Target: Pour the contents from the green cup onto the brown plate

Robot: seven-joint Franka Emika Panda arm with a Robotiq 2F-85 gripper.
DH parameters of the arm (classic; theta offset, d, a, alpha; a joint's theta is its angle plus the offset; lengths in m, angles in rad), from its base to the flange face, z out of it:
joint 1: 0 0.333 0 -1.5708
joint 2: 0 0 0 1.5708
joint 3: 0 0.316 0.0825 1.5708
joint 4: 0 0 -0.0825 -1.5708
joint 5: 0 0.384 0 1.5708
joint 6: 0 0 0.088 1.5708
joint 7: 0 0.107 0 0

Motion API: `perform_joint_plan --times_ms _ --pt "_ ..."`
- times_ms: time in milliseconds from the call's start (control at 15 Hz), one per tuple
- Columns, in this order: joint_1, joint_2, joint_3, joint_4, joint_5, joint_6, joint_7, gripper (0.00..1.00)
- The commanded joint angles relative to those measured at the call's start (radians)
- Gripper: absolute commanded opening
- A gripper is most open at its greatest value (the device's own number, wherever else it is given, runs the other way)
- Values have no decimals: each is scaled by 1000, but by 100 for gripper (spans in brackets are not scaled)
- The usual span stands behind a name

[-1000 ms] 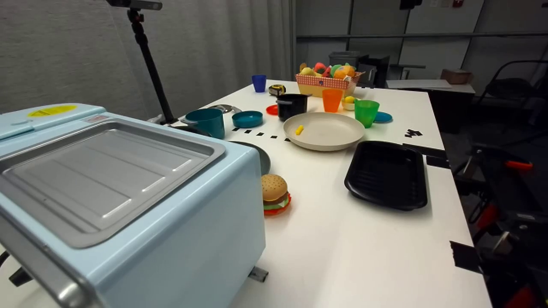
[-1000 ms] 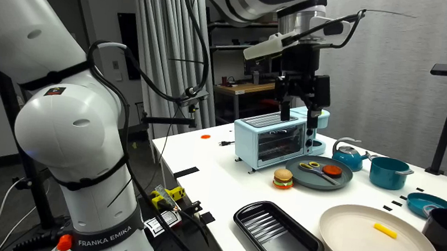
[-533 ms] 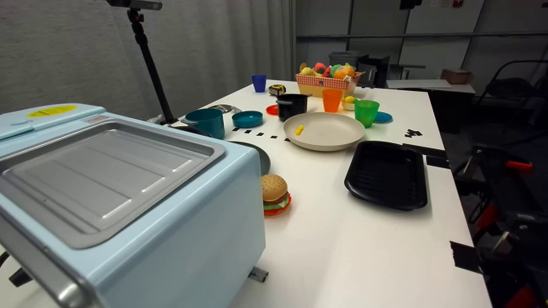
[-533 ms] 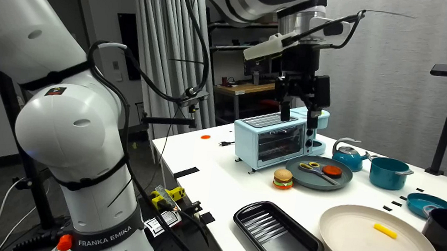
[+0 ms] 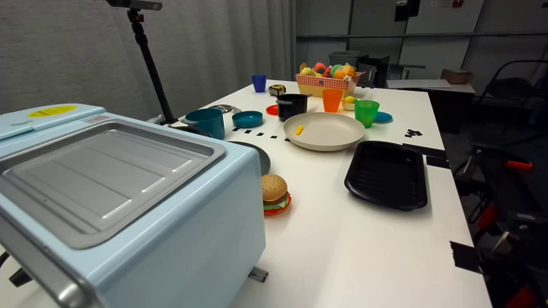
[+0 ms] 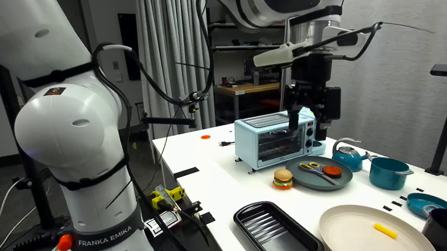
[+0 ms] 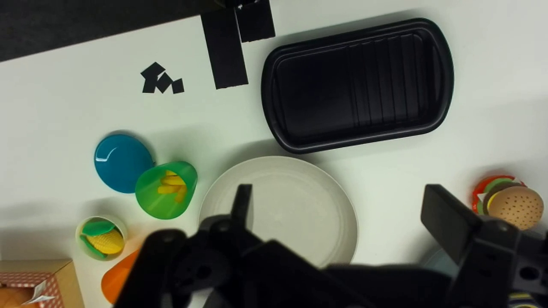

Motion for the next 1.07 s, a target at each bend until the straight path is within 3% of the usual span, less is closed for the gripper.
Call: perform_joint_plan --times_ms 0,667,1000 --pt "-34 96 -34 56 -14 41 4 100" --pt "-96 322 -123 202 -17 110 48 100" --pt "-95 326 -135 205 0 102 56 100"
